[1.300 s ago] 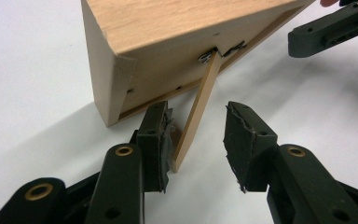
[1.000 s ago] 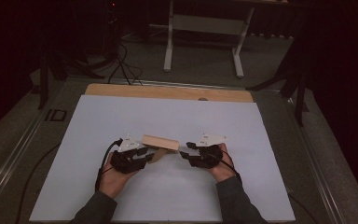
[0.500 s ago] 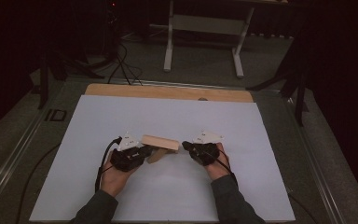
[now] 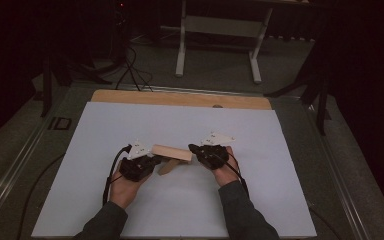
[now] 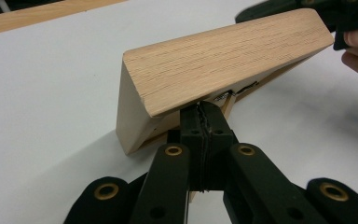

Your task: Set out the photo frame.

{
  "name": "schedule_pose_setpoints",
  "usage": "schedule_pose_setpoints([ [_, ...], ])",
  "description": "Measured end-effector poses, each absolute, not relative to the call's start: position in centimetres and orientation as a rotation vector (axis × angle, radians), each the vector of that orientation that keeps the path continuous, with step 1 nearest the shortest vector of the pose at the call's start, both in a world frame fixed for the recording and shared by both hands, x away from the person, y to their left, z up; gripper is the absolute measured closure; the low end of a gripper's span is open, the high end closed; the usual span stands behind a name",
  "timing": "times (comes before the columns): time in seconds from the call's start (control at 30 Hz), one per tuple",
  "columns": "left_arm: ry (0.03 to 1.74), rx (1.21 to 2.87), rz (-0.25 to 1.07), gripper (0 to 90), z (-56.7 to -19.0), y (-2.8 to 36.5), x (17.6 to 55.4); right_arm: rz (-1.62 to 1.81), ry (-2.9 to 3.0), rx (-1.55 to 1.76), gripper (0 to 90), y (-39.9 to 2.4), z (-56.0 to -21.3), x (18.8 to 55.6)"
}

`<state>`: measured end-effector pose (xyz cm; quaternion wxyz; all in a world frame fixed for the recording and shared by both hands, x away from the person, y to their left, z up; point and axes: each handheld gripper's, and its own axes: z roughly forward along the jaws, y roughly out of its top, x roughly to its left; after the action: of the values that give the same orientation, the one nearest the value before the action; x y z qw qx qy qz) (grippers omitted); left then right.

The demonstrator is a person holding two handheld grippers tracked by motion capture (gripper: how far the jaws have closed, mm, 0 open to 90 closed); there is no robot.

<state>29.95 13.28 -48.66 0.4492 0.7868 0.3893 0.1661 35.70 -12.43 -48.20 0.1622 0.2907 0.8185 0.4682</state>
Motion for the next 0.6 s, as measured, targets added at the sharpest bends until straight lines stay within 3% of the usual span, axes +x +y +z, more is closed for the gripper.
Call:
schedule_pose_setpoints([
  [0.6,0.957,1.949,0.409,88.9,-48.54,12.73,29.93,1.345,2.369,0.817,89.6,-12.50,-48.09,35.82],
])
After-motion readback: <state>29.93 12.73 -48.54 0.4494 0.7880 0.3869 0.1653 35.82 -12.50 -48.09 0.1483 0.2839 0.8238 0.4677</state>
